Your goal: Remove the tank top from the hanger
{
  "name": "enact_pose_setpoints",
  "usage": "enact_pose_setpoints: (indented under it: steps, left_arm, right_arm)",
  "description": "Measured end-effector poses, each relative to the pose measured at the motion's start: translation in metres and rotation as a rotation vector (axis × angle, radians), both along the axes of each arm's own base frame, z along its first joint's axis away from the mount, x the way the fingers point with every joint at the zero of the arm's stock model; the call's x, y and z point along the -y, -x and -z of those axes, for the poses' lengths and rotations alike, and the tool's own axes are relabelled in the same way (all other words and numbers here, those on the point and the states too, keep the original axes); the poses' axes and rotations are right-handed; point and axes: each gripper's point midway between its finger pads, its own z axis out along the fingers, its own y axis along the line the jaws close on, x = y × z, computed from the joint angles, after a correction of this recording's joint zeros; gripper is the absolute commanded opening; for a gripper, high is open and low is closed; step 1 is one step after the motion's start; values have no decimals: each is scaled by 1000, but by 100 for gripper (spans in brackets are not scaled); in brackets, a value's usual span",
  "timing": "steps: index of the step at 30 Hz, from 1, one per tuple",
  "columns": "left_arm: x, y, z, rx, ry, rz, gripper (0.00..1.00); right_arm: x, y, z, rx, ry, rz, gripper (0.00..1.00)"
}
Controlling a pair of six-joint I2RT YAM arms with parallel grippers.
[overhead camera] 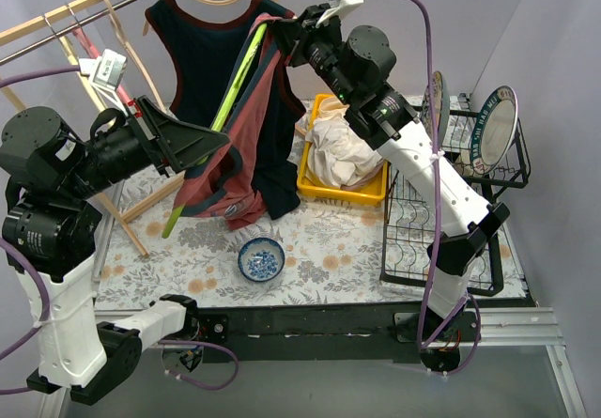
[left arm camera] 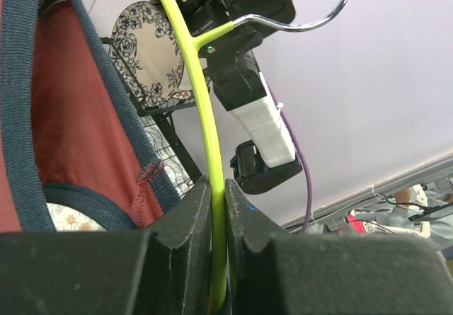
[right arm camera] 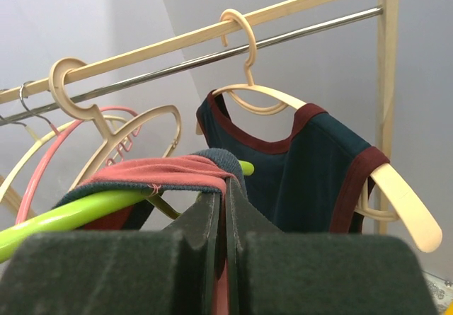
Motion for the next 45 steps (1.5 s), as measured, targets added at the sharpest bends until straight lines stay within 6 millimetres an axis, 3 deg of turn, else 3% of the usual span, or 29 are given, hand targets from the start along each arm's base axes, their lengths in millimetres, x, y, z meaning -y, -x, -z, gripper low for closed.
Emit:
enact_pose_setpoints:
  steps: [15, 16, 21, 27, 30, 33, 42, 45]
  left_arm:
    - [6, 5, -12, -16, 34, 61, 0]
    - [6, 5, -12, -17, 30, 61, 0]
    - [6, 9, -9, -11, 4, 73, 0]
    - [8, 23, -14, 31, -3, 123, 0]
    - [9, 28, -14, 39, -5, 143, 0]
    - [9, 31, -14, 41, -5, 153, 0]
    - [8, 34, -10, 32, -13, 159, 0]
    - [8, 34, -9, 30, -15, 160, 0]
  right_arm:
    - [-5, -3, 16, -54, 54, -140, 1]
    - [-5, -2, 16, -52, 54, -144, 10]
    - [4, 6, 11, -42, 55, -159, 34]
    - [26, 24, -17, 14, 30, -164, 30]
    - [29, 31, -22, 28, 25, -176, 47]
    - [28, 34, -24, 38, 27, -197, 54]
    - [31, 40, -11, 26, 46, -214, 49]
    - [33, 45, -17, 42, 37, -221, 60]
